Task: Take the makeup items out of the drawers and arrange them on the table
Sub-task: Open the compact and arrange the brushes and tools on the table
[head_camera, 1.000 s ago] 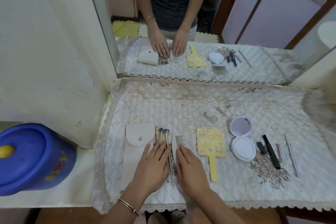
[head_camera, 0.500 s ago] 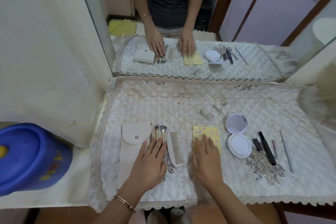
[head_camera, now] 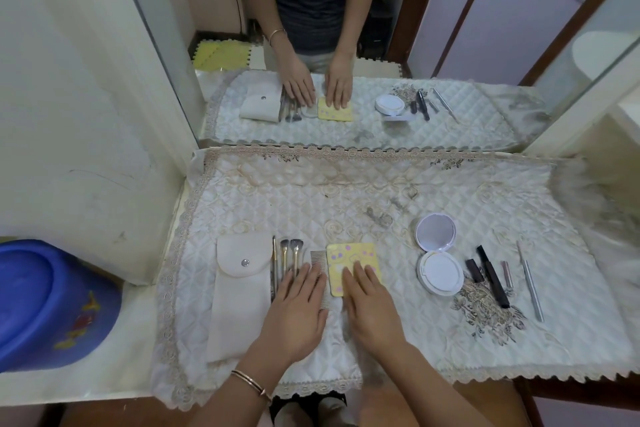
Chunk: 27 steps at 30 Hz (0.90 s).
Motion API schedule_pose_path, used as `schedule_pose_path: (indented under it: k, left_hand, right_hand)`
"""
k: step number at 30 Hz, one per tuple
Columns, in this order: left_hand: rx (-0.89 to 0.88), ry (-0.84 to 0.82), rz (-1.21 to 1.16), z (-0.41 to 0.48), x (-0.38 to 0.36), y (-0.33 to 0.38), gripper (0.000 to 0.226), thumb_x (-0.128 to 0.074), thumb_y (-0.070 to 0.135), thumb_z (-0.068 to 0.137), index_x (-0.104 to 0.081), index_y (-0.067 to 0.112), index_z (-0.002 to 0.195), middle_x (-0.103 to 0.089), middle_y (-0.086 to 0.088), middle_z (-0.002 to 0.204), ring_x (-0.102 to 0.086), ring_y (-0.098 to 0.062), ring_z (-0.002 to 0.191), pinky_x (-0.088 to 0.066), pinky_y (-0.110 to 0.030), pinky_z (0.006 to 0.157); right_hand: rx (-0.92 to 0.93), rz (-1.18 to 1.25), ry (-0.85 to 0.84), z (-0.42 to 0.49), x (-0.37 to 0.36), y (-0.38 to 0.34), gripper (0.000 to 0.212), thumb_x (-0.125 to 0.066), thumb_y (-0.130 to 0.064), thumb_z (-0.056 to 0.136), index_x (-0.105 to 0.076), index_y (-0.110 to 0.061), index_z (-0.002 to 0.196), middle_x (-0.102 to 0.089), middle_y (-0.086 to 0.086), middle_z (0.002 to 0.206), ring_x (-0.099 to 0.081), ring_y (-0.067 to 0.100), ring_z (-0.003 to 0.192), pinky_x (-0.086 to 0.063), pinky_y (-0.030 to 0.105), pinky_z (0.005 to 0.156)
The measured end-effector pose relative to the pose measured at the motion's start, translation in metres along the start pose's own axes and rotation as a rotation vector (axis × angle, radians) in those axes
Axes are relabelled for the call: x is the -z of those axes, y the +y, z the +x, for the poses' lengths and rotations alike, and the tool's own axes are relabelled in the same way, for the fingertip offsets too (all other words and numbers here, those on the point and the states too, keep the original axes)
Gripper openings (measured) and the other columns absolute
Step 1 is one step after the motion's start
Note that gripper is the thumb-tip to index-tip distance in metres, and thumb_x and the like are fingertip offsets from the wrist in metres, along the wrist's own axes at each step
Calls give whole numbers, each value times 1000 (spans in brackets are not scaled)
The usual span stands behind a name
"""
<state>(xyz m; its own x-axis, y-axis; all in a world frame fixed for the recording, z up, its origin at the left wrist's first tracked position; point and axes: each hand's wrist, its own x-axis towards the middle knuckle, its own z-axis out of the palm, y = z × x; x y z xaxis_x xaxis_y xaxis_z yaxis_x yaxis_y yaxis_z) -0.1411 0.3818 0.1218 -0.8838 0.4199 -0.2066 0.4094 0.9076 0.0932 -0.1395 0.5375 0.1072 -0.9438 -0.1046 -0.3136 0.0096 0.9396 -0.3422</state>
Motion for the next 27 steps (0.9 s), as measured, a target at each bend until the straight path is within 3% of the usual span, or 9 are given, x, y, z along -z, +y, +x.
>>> schedule_pose_path:
  k: [7,11,12,14,15,17,24,26,27]
  left_hand:
    - [20,77,-87,-5,4,-3,52,-55,36,79,-56,9,124,-57,-7,132,-50,-25,125,2,-30,109]
    - [5,57,-105,8,-1,12,59,-32,40,94,-19,13,144,-7,-1,155,-4,-22,145,13,-39,115]
    - [3,63,-104,11,-2,19,60,-35,43,92,-21,14,144,-8,0,155,-5,-22,145,7,-37,116]
    - [-5,77,-61,17,2,33,62,-60,48,78,-51,14,128,-44,-4,143,-40,-22,133,-28,-33,113]
    - [-10,115,-25,21,1,42,59,-71,48,67,-63,15,116,-60,-3,129,-55,-21,121,-42,-31,102]
    - [30,154,-30,30,-1,57,55,-82,40,56,-70,14,103,-70,-2,114,-65,-22,106,-55,-36,81]
    - [206,146,-82,34,-4,81,54,-86,23,52,-71,9,101,-71,-9,110,-67,-29,101,-57,-45,72]
    - [229,131,-130,38,-4,82,53,-82,19,61,-66,6,110,-65,-14,120,-61,-35,110,-54,-50,82]
    - [241,106,-183,39,-3,84,51,-73,17,73,-58,5,121,-55,-16,133,-50,-38,123,-45,-52,96]
  right_hand:
    - [57,143,91,-5,6,0,50,-39,-29,96,-27,-19,144,-19,5,156,-10,20,146,-12,30,118]
    - [-60,219,394,-15,30,37,49,-65,-18,83,-50,-9,130,-50,17,136,-43,33,129,-36,40,107]
    - [-134,230,422,-18,37,52,52,-66,-19,82,-49,-9,131,-48,17,137,-42,33,129,-36,43,107]
    - [-262,269,388,-19,50,82,64,-69,-25,80,-41,-11,136,-38,17,144,-32,31,134,-32,45,110]
    - [-290,264,352,-18,55,96,71,-70,-28,78,-37,-11,139,-33,17,147,-28,31,136,-30,45,111]
    - [-288,203,251,-14,62,119,80,-70,-34,77,-29,-12,142,-28,15,149,-24,30,137,-27,42,112]
    - [-79,280,223,-9,64,125,70,-73,-32,67,-44,-10,127,-49,10,125,-40,26,117,-39,35,95]
    - [30,278,214,-4,64,115,70,-74,-33,67,-46,-8,125,-51,12,122,-43,29,114,-39,34,93]
    - [85,263,219,-1,62,110,69,-76,-32,67,-48,-5,124,-53,15,119,-46,32,112,-40,35,93]
